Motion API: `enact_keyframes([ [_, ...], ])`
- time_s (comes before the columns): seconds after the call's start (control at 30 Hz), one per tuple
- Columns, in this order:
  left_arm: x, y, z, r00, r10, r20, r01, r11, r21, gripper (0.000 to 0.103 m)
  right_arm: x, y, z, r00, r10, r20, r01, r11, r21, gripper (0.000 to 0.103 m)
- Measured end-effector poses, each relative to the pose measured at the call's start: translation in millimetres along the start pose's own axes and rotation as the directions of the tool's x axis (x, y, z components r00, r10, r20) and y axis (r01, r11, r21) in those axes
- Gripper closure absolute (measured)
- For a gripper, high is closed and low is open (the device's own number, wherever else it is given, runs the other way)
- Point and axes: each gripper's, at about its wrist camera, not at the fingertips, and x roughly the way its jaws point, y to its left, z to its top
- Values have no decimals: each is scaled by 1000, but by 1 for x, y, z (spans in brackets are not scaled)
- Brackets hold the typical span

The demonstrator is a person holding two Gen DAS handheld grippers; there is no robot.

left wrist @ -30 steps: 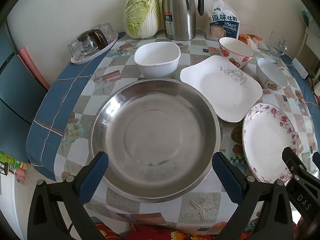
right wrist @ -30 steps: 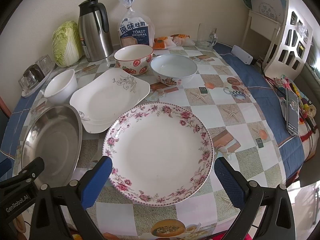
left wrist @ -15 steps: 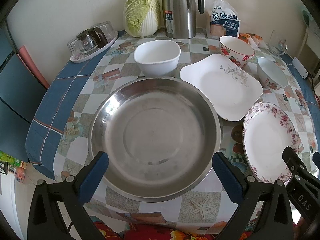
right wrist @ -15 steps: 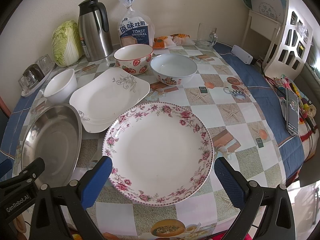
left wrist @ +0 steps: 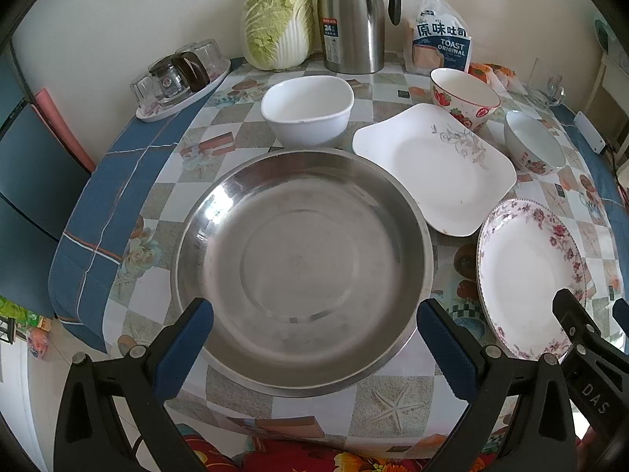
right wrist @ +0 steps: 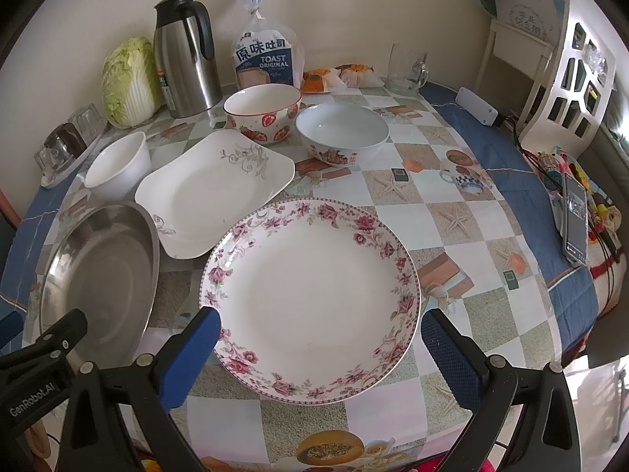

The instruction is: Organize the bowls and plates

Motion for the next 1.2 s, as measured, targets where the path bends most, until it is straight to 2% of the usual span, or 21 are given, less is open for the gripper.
enact_keyframes([
  [0.37,4,9,4,999,-29,-16,28,999,-44,0,5,3,1,1000,14,-19,-14,1000,-9,0],
  [0.5,2,26,8,999,-36,30,40,991,-127,0,10,9,1,998,59,-28,-59,998,-14,0],
  [0.63,2,49,12,997,-6,76,23,975,-219,0,15,18,3,993,117,-26,-118,993,-16,0],
  [0.73,7,69,14,995,-34,92,59,955,-289,0,14,24,5,986,166,7,-166,986,-11,0],
  [0.87,8,92,13,985,-74,154,127,922,-367,0,14,32,10,969,239,61,-239,971,-2,0],
  [1.03,3,112,14,965,21,263,93,906,-413,0,18,46,14,932,356,70,-357,934,2,0],
  [1.13,8,124,17,964,-14,266,132,892,-431,0,24,58,15,912,407,51,-407,913,3,0],
  [1.2,15,129,18,968,-47,245,152,891,-428,0,25,65,16,908,414,58,-414,910,-12,0],
])
